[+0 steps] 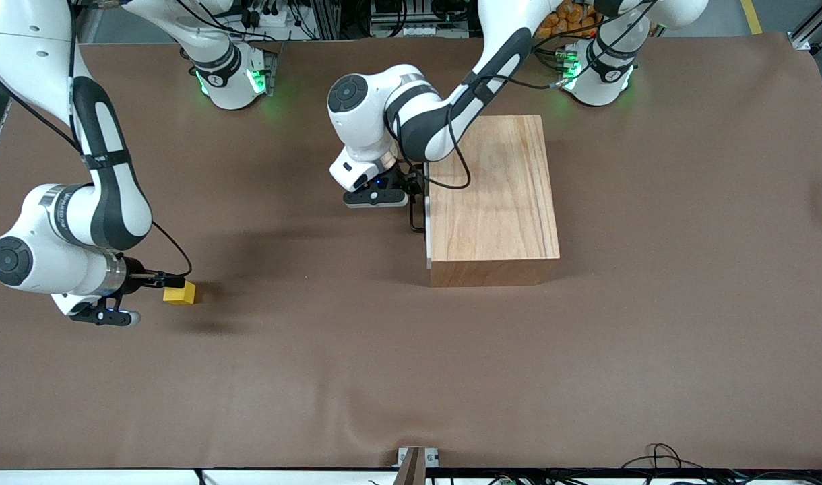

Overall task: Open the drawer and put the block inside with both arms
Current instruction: 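Grasp the yellow cube with the right gripper while the left gripper pulls the drawer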

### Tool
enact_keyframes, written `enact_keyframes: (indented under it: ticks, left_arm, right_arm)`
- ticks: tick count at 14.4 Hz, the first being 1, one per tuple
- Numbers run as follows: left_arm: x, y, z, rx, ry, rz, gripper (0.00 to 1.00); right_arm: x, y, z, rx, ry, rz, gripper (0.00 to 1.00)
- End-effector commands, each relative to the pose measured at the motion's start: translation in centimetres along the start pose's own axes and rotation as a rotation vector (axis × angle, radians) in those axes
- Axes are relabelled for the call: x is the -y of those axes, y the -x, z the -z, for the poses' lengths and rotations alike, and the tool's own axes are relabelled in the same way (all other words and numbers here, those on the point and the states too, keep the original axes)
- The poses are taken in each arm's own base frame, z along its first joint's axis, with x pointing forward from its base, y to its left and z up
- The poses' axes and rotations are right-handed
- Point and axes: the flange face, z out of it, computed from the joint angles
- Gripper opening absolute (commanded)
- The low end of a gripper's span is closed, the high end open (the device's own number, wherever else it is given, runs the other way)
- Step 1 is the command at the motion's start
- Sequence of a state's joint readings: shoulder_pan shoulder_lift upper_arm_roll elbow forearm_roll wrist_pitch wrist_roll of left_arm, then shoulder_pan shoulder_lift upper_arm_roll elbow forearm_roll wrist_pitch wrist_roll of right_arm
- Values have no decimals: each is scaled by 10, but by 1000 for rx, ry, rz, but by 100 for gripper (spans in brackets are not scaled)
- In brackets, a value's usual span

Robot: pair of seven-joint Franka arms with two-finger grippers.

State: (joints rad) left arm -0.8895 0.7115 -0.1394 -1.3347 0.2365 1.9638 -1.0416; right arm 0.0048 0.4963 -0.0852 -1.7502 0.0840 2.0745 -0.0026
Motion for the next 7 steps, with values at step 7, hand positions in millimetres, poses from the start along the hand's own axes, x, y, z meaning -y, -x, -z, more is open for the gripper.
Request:
enact_keyframes:
  ticks: [7]
  left_arm:
    - [-26, 3, 7, -21, 109, -3, 100]
  right_arm:
    - [-27, -13, -86, 17, 21, 102, 100]
